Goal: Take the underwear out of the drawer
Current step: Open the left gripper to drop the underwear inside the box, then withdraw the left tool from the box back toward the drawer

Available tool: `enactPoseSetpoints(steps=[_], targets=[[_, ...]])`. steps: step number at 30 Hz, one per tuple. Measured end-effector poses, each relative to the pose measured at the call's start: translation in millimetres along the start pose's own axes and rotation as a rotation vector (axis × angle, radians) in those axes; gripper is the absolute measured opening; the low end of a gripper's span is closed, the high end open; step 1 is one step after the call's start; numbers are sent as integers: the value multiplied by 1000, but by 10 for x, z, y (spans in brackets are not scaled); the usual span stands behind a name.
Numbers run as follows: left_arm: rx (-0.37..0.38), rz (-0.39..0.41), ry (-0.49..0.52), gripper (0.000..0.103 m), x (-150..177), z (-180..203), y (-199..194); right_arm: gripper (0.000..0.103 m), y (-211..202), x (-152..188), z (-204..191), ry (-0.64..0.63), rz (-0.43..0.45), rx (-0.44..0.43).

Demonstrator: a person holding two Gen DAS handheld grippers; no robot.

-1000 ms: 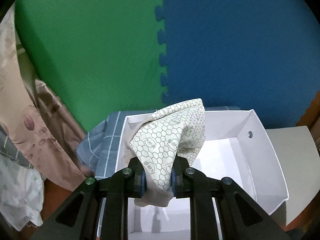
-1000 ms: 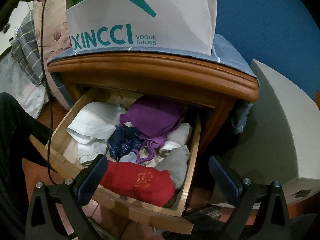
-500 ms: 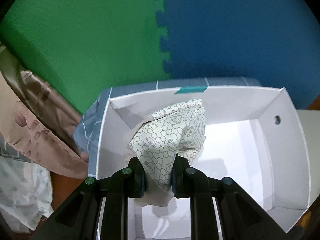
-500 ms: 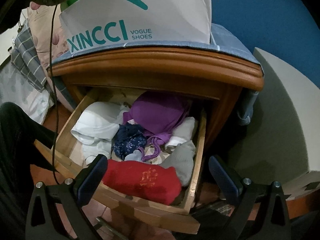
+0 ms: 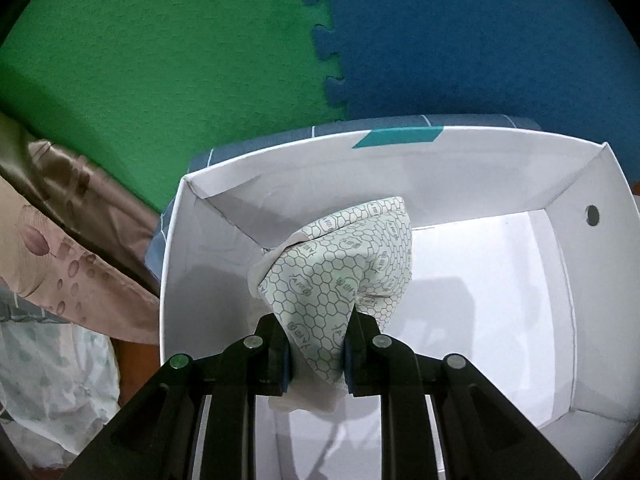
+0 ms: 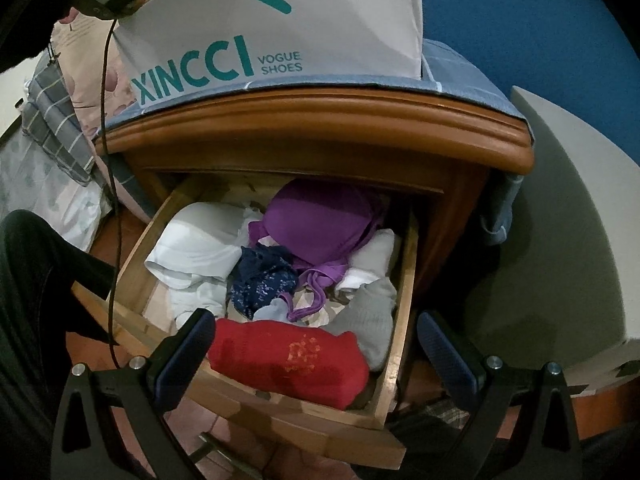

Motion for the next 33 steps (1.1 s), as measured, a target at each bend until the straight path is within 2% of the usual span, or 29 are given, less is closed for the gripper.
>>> enactPoseSetpoints(steps=[5,6,7,9,12,14,16,18,19,22,24,28,30,33], targets=[[-9,-9,0,21,8,-13,52,103,11,13,-6,-4,-5,9],[-18,-5,-2,29,5,-29,54,103,12,14,-6,-4,-6,11],[-15,0,1,32,3,-38,52,103,15,14,-1,-4,-7,13],[-27,5,11,68,14,-57,30,103,-4,7,9,-2,0,17],[8,67,-3,68,35,-182,-217,103,-79,-6,54,14,33,18],[44,160,-43,68,80,-359,-610,103,-178,-19,110,37,73,19],[116,298,-71,77,222,-564,-1141,103,-302,-37,193,74,116,23],[170,469,-91,103,514,-794,-1691,103,-396,-58,285,108,143,63],[188,563,-87,103,751,-924,-1954,103,-430,-71,332,125,147,90],[198,700,-95,103,1354,-1180,-2220,103,-443,-99,378,126,107,118],[198,715,-121,103,1677,-1305,-2138,103,-448,-126,353,98,89,140],[176,699,-226,103,2309,-1491,-1620,103,-380,-185,143,19,31,131],[142,695,-283,102,2604,-1505,-1300,103,-334,-175,28,-12,13,132],[160,674,-319,102,2928,-1419,-907,103,-236,-93,-157,-53,-17,136]])
Point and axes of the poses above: each gripper's, at about its wrist camera, not at the fingertips, and y roughly the way its jaws point, z to its right, x to its underside, the point moved 3 cm from there along y, roughly the way its jaws point, and after that the axes turned 10 degrees about -x, right-handed, at the moved point
